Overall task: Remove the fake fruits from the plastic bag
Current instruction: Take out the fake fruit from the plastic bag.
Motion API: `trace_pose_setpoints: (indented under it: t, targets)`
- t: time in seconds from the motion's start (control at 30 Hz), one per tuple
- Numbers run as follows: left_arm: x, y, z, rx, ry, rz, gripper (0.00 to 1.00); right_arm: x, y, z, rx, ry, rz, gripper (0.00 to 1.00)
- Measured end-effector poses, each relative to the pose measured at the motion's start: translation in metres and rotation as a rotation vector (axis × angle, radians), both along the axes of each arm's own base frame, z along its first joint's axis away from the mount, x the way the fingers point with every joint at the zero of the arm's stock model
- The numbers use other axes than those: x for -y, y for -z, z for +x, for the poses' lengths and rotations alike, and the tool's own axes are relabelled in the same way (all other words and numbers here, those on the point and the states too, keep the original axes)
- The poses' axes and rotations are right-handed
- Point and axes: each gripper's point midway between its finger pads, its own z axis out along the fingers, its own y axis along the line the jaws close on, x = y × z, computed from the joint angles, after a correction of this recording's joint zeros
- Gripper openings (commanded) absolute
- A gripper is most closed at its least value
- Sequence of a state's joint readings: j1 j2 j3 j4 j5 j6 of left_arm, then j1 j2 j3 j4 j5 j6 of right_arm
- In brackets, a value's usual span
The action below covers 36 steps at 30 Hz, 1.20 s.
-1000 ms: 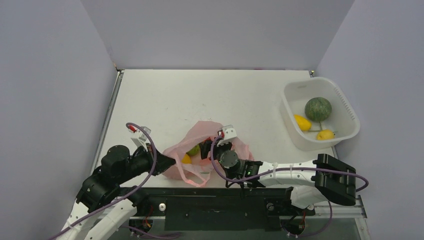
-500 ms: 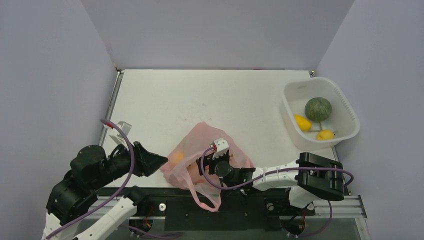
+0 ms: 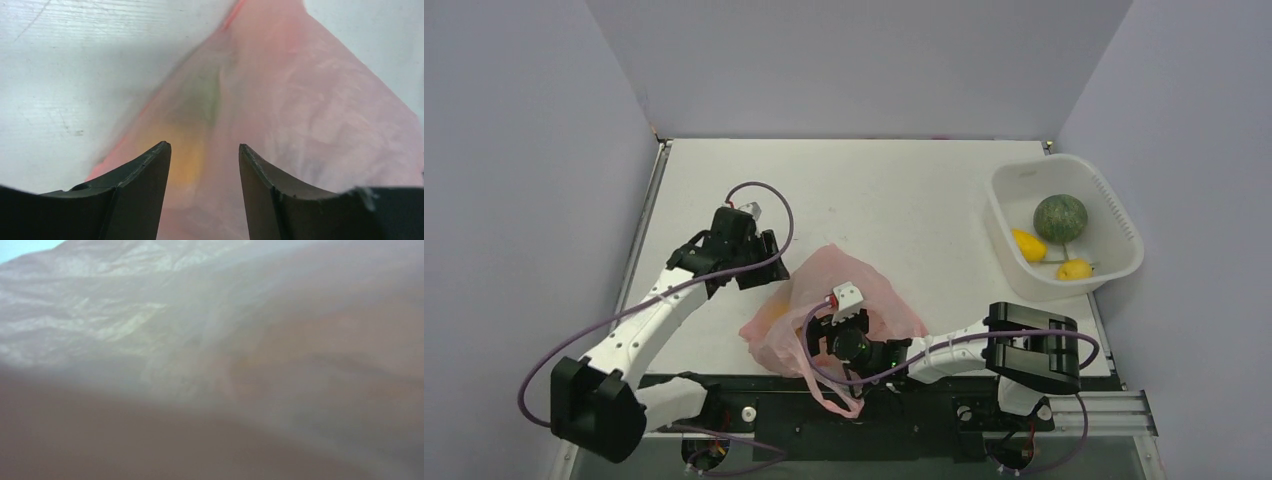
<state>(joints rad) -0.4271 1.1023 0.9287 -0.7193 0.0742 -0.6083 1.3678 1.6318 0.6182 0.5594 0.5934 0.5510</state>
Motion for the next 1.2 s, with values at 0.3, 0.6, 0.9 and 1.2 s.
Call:
trace_pose_setpoints:
  t: [0.3,0.6,0.9,1.2]
  targets:
    - [0.005,0.058,0.057,-0.092,0.052,0.021,0.39,-0.013,-0.002,0.030,0.017,0.062,0.010,0.91]
    - [0.035,0.106,0.049,-0.200,0.254,-0.074,0.32,-0.028,0.018,0.058,0.012,0.086,-0.040,0.80]
    - [0.054,0.109,0.038,-0.240,0.371,-0.188,0.32,-0.049,0.025,0.069,0.018,0.080,-0.079,0.50]
    - [0.035,0.126,0.045,-0.281,0.326,-0.078,0.38,-0.036,0.024,0.065,-0.013,0.083,-0.144,0.14]
